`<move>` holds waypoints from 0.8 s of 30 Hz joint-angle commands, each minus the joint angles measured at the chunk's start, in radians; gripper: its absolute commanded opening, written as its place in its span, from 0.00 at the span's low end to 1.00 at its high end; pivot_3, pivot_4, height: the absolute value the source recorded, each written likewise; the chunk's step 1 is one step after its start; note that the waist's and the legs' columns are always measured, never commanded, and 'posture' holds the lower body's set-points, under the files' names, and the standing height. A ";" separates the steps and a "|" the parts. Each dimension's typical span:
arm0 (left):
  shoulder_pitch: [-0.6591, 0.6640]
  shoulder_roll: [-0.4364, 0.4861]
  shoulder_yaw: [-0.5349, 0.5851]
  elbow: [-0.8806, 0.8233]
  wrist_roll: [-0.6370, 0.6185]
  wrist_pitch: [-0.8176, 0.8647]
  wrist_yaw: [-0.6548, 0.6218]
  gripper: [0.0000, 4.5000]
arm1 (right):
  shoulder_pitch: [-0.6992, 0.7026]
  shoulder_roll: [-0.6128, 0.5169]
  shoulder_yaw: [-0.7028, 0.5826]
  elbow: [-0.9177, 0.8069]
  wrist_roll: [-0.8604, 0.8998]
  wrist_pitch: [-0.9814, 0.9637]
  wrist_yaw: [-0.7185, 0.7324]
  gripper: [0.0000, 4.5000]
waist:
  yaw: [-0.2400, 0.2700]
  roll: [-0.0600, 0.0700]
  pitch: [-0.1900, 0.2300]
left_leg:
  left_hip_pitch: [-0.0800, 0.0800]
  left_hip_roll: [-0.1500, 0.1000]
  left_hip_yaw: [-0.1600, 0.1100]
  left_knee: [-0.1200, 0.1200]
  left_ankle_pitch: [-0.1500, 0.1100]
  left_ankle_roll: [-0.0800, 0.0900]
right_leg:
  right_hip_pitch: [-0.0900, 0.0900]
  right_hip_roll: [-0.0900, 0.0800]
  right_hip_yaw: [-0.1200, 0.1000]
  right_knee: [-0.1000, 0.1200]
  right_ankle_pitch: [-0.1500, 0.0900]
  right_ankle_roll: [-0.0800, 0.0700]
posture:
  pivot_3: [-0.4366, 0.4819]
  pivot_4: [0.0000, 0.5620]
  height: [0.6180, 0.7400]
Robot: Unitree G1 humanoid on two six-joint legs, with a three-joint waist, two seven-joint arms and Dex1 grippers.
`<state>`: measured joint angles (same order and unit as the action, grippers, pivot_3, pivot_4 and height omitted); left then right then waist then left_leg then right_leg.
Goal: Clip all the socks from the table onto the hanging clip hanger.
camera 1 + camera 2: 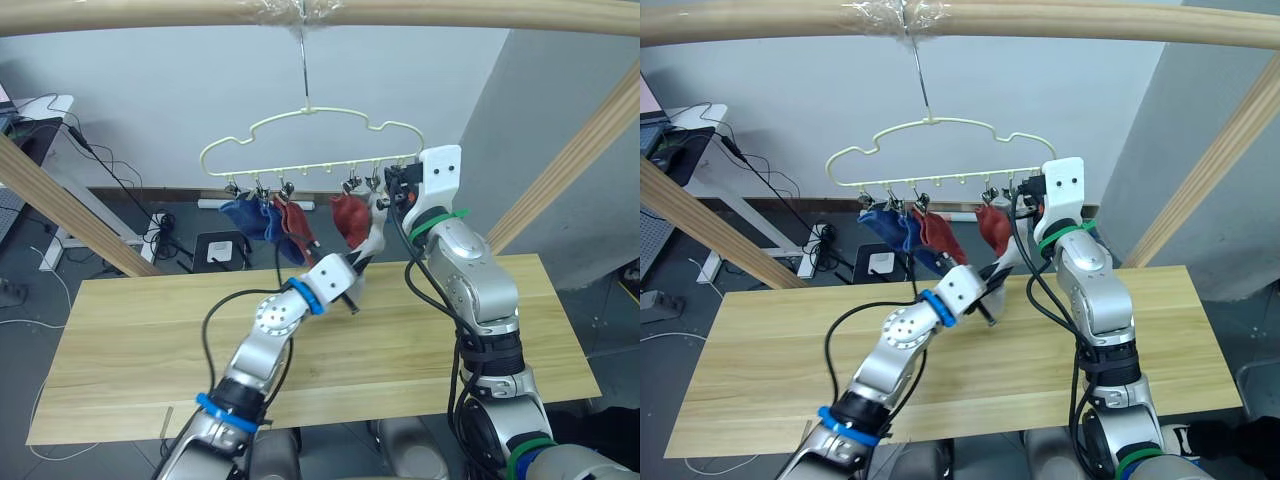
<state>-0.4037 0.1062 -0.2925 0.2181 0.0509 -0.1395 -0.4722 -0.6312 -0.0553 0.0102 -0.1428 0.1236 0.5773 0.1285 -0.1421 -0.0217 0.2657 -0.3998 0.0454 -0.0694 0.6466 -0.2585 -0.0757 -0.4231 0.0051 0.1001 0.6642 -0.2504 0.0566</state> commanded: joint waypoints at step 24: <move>-0.201 -0.086 0.017 0.262 0.080 -0.069 0.138 0.00 | -0.008 0.004 -0.006 -0.053 0.011 0.013 -0.007 0.00 | -0.003 0.000 0.000 | 0.000 0.000 0.000 0.000 0.000 0.000 | 0.000 0.000 0.000 0.000 0.000 0.000 | 0.27 0.41 1.00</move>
<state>-0.5838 0.0322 -0.2771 0.4899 0.1308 -0.2038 -0.3366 -0.6310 -0.0545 0.0108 -0.1455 0.1236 0.5965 0.1260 -0.1447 -0.0217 0.2657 -0.3999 0.0451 -0.0696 0.6467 -0.2583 -0.0756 -0.4229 0.0051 0.0999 0.6642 -0.2504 0.0567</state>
